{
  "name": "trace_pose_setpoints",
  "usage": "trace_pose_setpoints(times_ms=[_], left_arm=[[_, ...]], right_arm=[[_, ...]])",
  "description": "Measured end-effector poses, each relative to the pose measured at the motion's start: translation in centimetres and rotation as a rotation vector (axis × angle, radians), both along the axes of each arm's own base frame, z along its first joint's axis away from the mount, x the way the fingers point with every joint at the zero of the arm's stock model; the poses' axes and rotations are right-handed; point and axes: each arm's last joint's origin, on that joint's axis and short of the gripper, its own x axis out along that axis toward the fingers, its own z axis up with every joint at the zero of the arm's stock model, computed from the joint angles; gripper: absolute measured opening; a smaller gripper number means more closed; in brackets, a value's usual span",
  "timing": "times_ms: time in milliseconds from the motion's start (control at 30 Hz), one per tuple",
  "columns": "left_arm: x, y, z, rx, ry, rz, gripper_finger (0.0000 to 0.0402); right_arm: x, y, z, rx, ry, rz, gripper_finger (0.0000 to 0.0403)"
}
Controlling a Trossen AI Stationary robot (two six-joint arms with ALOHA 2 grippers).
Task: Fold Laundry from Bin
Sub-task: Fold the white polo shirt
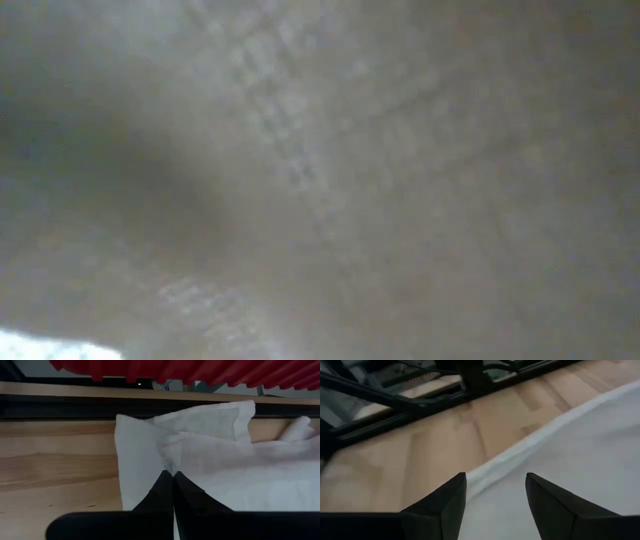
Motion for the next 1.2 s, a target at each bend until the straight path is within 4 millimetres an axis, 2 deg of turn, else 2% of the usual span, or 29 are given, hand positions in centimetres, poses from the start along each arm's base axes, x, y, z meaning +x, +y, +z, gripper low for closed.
trace_pose_setpoints(times_ms=[267,467,667,967,1100,1200], left_arm=[[-0.1,-0.2,-0.1,-0.017,0.019,-0.007,0.0000],[-0.2,-0.2,-0.2,-0.026,0.027,-0.005,0.0000],[-0.2,-0.2,-0.2,-0.029,0.015,0.010,0.0000],[0.1,0.1,0.1,-0.012,-0.051,0.080,0.0000],[0.1,0.1,0.1,-0.017,-0.061,0.095,0.0000],[0.1,0.1,0.1,-0.028,-0.076,0.120,0.0000]], right_arm=[[4.2,-2.2,-1.4,-0.008,-0.049,-0.022,0.0199],[5.4,-2.6,-2.7,-0.010,-0.033,-0.110,0.0199],[5.8,-2.6,-4.6,0.000,-0.005,-0.129,0.0199],[5.9,-2.3,-4.1,-0.033,-0.039,-0.099,0.0190],[5.7,-2.3,-4.7,0.000,0.020,-0.124,0.0167],[5.7,-2.3,-4.6,-0.022,0.009,-0.115,0.0127]])
